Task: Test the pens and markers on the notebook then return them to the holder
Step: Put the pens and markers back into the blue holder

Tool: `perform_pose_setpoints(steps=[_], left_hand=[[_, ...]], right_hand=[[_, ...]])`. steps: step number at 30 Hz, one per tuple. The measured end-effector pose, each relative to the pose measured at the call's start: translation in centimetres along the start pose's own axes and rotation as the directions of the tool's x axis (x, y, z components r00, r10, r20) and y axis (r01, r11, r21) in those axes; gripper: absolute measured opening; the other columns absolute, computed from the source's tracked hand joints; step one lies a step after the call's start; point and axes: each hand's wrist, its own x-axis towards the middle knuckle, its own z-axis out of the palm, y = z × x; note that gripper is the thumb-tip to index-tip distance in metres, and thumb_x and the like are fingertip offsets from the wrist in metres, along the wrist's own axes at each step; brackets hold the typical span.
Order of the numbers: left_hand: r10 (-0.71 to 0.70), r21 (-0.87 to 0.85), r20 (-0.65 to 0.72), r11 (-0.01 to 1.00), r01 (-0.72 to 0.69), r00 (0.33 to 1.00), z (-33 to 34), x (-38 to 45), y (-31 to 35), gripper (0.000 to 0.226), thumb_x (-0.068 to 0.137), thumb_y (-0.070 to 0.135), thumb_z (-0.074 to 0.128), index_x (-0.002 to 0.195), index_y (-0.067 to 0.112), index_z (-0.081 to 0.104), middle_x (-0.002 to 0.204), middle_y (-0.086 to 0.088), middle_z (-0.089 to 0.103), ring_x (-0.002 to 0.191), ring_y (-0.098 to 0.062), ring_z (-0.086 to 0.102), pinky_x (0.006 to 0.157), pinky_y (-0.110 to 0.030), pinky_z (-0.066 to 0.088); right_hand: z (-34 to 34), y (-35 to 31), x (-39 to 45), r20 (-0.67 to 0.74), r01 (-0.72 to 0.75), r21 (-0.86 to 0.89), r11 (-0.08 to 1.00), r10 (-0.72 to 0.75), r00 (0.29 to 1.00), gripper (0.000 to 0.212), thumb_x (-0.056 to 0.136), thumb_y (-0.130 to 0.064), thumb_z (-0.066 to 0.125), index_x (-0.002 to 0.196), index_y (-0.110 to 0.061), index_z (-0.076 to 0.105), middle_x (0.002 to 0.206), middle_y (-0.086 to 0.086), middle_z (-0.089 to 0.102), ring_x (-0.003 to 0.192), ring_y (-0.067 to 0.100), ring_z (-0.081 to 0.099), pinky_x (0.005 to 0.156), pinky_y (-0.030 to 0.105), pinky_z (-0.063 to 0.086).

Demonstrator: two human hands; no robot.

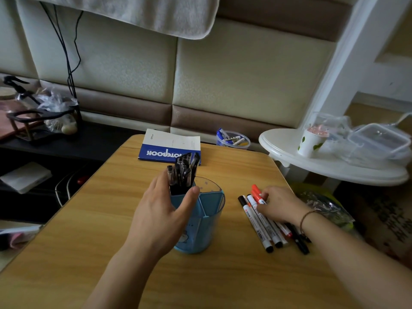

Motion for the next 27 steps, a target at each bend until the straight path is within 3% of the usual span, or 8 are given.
perform_pose_setpoints(steps=[5,9,16,21,24,27], left_hand=[[-0.013,0.000,0.015,1.000,0.013,1.000,0.1,0.1,-0.1,0.047,0.081,0.066,0.038,0.115,0.033,0.047,0.103,0.017,0.051,0.090,0.003,0.049,0.065,-0.018,0.040],[-0.005,-0.003,0.014,1.000,0.005,1.000,0.1,0.1,-0.2,0.045,0.083,0.065,0.039,0.114,0.033,0.047,0.102,0.017,0.051,0.091,0.000,0.051,0.068,-0.023,0.045],[-0.013,-0.024,0.029,1.000,0.014,0.999,0.0,0.0,-0.1,0.044,0.083,0.064,0.038,0.114,0.034,0.048,0.105,0.017,0.052,0.093,0.006,0.048,0.068,-0.017,0.038],[-0.036,-0.040,0.026,0.999,0.037,0.999,0.1,0.0,-0.2,0.040,0.083,0.064,0.040,0.113,0.039,0.048,0.107,0.017,0.054,0.097,-0.003,0.051,0.074,-0.027,0.043],[-0.099,-0.171,0.090,0.979,0.113,0.991,0.0,-0.2,0.2,0.015,0.087,0.054,0.051,0.101,0.051,0.049,0.101,0.025,0.059,0.094,0.006,0.055,0.071,-0.023,0.043],[-0.171,-0.293,0.170,0.931,0.216,0.970,0.1,-0.3,0.5,0.012,0.090,0.041,0.056,0.098,0.048,0.051,0.098,0.021,0.062,0.084,0.016,0.057,0.063,-0.017,0.040]], right_hand=[[-0.5,-1.0,-0.5,0.125,0.037,0.106,0.994,-0.050,0.991,0.032,0.084,-0.038,0.064,0.113,-0.028,0.053,0.094,-0.007,0.057,0.076,0.008,0.060,0.054,0.021,0.043],[0.0,-1.5,-0.8,0.198,0.071,0.112,0.991,-0.093,0.976,0.039,0.081,-0.043,0.067,0.113,-0.025,0.053,0.097,-0.006,0.058,0.078,0.007,0.059,0.058,0.021,0.046],[1.4,-1.4,-1.1,0.070,0.104,0.084,0.991,-0.110,0.991,0.027,0.079,-0.038,0.069,0.096,-0.017,0.064,0.089,0.000,0.064,0.075,0.011,0.059,0.063,0.027,0.050],[2.3,-1.4,-1.5,0.043,0.114,0.071,0.991,-0.117,0.992,0.020,0.085,-0.038,0.063,0.087,-0.018,0.061,0.082,0.000,0.064,0.071,0.015,0.062,0.061,0.029,0.052],[1.6,-1.6,-2.0,-0.002,0.089,0.204,0.975,-0.091,0.996,0.015,0.090,-0.032,0.059,0.086,-0.019,0.055,0.082,-0.001,0.060,0.067,0.012,0.056,0.056,0.026,0.044],[0.5,-2.0,-3.2,-0.046,0.100,0.381,0.919,-0.090,0.995,0.017,0.086,-0.021,0.064,0.100,-0.020,0.054,0.088,-0.001,0.060,0.073,0.012,0.058,0.058,0.025,0.043]])
